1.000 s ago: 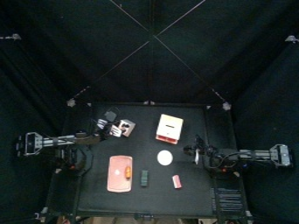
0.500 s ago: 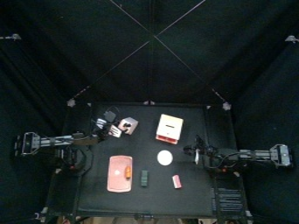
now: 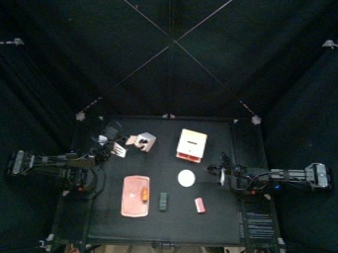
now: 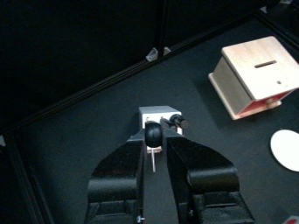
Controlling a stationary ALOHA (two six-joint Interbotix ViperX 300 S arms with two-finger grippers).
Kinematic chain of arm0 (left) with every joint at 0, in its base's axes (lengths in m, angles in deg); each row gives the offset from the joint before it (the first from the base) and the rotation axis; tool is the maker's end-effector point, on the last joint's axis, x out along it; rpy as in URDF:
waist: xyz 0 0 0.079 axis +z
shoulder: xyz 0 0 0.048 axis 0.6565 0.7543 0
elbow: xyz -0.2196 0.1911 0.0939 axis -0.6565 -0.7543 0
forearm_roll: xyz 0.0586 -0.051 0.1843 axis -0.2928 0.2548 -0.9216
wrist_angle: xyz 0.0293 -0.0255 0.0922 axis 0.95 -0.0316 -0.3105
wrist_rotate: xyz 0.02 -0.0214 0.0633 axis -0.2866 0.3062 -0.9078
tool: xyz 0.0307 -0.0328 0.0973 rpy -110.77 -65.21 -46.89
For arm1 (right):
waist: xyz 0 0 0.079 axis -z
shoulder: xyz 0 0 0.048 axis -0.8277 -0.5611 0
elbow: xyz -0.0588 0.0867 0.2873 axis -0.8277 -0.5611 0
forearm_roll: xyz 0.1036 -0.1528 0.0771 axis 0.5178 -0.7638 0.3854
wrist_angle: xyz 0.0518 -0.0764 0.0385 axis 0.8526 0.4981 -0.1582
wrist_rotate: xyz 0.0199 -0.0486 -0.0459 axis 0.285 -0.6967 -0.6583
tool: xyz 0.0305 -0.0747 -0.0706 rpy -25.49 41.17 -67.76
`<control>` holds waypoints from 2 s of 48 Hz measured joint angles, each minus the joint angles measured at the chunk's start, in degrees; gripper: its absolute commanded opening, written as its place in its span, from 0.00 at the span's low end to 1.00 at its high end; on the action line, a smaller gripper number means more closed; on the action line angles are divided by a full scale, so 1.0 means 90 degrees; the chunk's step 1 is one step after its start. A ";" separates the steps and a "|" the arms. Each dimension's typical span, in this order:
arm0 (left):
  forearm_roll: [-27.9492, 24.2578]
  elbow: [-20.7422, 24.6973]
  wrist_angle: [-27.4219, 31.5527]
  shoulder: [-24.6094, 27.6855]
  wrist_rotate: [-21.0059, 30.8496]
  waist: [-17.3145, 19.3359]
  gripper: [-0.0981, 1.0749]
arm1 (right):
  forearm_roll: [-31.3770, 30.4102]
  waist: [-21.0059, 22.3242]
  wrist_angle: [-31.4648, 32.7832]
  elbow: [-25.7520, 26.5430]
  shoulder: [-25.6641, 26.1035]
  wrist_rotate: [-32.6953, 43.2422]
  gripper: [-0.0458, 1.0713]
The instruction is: Grab cleaver with both hands
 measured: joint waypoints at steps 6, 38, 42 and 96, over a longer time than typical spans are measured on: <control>0.0107 0.0000 0.0137 -0.0107 -0.0264 -0.0234 0.55 | 0.0000 0.0000 0.0000 0.0000 0.0000 0.0010 0.07; 0.0791 -0.0332 -0.1621 0.0234 -0.1162 -0.2217 0.55 | 0.0000 -0.0146 -0.0049 0.0195 -0.0010 0.0010 0.07; 0.0693 -0.0547 -0.2412 0.0254 -0.1104 -0.2217 0.55 | 0.0000 -0.0234 -0.0166 0.0264 -0.0020 0.0010 0.07; -0.0947 -0.2852 -0.7461 -0.0361 -0.1396 -0.0342 0.55 | 0.0205 -0.2256 -0.2178 0.2686 -0.3701 0.0010 0.07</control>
